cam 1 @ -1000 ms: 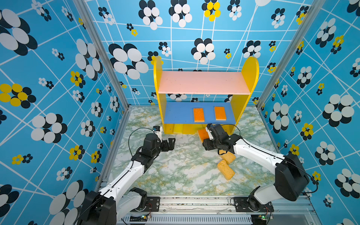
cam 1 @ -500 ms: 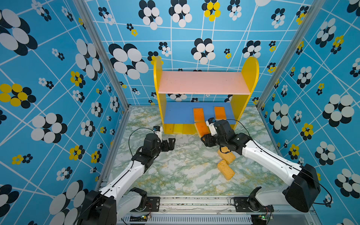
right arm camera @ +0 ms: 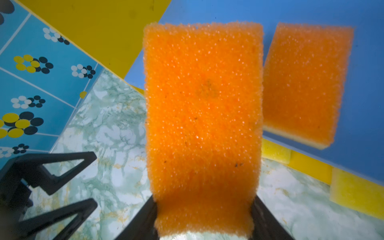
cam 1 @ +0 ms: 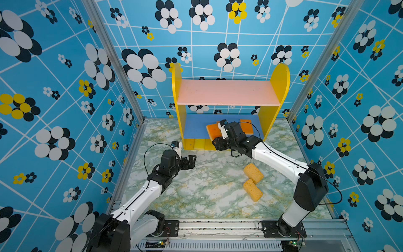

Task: Arrange cleaning sponges on a shelf
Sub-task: Place the cleaning sponge at the shelf.

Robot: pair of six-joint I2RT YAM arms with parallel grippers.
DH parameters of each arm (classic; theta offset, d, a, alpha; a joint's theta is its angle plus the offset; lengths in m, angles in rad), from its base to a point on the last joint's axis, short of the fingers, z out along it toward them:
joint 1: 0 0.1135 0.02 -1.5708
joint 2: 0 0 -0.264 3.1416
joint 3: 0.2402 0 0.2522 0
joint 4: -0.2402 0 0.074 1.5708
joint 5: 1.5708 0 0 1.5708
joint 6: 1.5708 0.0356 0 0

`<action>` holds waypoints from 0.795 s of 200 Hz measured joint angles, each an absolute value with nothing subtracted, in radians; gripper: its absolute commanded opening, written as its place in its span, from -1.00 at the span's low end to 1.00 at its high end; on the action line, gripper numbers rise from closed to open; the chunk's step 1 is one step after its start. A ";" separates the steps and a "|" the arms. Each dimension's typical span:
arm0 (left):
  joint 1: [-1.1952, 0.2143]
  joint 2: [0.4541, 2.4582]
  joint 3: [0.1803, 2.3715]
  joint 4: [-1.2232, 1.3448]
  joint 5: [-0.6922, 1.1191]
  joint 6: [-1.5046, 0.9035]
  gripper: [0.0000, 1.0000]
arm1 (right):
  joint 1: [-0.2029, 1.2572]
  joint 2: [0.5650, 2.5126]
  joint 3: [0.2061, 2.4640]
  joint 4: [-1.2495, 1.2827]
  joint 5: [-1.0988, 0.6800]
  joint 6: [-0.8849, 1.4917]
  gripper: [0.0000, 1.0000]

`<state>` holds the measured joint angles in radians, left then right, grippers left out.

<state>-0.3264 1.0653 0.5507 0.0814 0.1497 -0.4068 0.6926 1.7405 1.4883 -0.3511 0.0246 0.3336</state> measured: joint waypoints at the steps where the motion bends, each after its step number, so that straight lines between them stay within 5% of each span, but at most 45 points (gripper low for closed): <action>1: -0.326 1.065 0.551 0.081 0.150 -0.407 0.98 | 0.693 1.742 1.492 -0.351 0.026 0.334 0.21; 159: -0.324 1.028 0.543 0.081 0.150 -0.406 0.98 | 0.825 2.129 1.951 -0.329 0.299 0.484 0.26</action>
